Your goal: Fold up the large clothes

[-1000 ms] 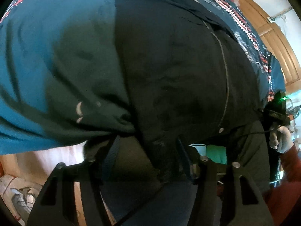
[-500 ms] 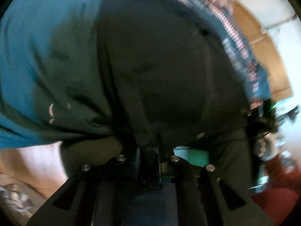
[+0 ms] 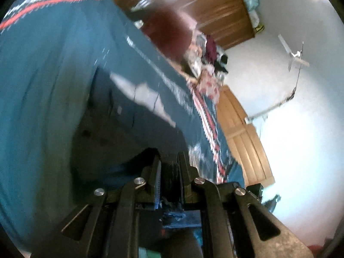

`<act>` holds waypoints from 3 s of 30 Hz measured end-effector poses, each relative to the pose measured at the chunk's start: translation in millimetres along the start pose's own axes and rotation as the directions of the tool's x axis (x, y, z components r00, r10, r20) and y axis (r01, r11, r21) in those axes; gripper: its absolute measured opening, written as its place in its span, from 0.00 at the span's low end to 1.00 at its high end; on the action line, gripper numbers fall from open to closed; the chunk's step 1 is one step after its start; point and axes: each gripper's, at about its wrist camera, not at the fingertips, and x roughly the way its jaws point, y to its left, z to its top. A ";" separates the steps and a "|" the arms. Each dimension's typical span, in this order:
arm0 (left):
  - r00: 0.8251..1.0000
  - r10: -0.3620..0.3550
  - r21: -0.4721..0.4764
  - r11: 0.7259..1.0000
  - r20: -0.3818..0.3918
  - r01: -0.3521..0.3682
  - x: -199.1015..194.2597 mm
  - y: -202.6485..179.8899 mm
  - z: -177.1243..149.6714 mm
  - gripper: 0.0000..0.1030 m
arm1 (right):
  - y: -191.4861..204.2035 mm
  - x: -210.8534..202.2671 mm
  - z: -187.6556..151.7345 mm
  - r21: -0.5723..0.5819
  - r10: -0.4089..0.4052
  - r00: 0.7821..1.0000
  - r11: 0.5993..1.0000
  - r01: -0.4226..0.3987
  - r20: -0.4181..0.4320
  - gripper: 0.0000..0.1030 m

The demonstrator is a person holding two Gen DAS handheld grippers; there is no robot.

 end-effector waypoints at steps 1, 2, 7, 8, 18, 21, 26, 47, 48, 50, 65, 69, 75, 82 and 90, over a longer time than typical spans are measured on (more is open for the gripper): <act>1.000 0.003 0.000 1.000 0.006 -0.003 10.2 0.2 13.8 0.12 | -0.2 12.7 12.6 -0.006 -0.006 1.000 1.000 0.006 -0.002 0.07; 1.000 0.011 0.005 1.000 0.011 -0.011 21.4 1.9 31.3 0.12 | -3.2 31.1 37.4 -0.013 -0.019 1.000 1.000 0.018 -0.008 0.07; 0.994 0.107 0.037 0.994 0.008 -0.107 102.0 24.7 109.7 0.22 | -31.9 123.1 120.4 -0.058 -0.109 0.992 0.993 0.105 -0.066 0.09; 0.984 0.181 0.079 0.981 -0.006 -0.180 125.7 36.3 121.0 0.29 | -42.6 144.8 130.0 -0.079 -0.165 0.981 0.984 0.158 -0.100 0.12; 0.911 0.403 0.004 0.915 -0.086 -0.404 202.9 134.7 141.2 0.42 | -115.5 200.6 119.8 -0.057 -0.307 0.941 0.952 0.302 -0.142 0.57; 0.904 0.419 0.056 0.908 -0.080 -0.416 197.5 122.2 134.9 0.43 | -117.6 189.9 125.3 -0.048 -0.313 0.946 0.950 0.310 -0.085 0.57; 0.911 0.404 0.099 0.913 -0.088 -0.395 177.1 110.6 115.8 0.47 | -115.0 155.6 135.4 -0.009 -0.214 0.976 0.977 0.214 0.028 0.74; 0.876 0.480 0.238 0.857 -0.044 -0.457 126.3 58.3 24.8 0.47 | -163.0 229.8 130.4 -0.221 -0.541 0.833 0.832 0.509 -0.115 0.18; 0.886 0.461 0.257 0.863 -0.046 -0.435 125.2 50.5 19.4 0.47 | -155.1 222.5 130.3 -0.233 -0.561 0.823 0.815 0.531 -0.087 0.22; 0.899 0.435 0.276 0.872 -0.055 -0.405 126.1 44.2 12.1 0.47 | -131.1 199.6 126.7 -0.236 -0.556 0.831 0.810 0.537 -0.015 0.23; 0.821 0.562 0.148 0.824 -0.097 -0.547 66.9 90.3 -30.5 0.23 | -81.1 162.2 11.0 -0.315 -0.447 0.889 0.862 0.397 -0.104 0.30; 0.886 0.464 0.317 0.843 -0.017 -0.435 84.2 16.7 -38.8 0.33 | -22.1 162.9 -20.0 -0.363 -0.350 0.934 0.881 0.303 -0.072 0.30; 0.923 0.281 0.389 0.906 -0.261 -0.166 218.0 -23.7 -79.8 0.38 | 41.3 240.1 -102.1 -0.518 -0.335 0.920 0.834 0.190 -0.202 0.16; 0.900 0.332 0.279 0.926 -0.284 -0.254 212.6 27.8 -74.7 0.15 | -9.2 236.7 -84.1 -0.455 -0.396 0.887 0.853 0.258 -0.239 0.00; 0.886 0.445 0.128 0.893 -0.127 -0.431 94.6 99.6 -32.4 0.07 | -73.9 153.1 -29.1 -0.357 -0.463 0.879 0.845 0.398 -0.116 0.00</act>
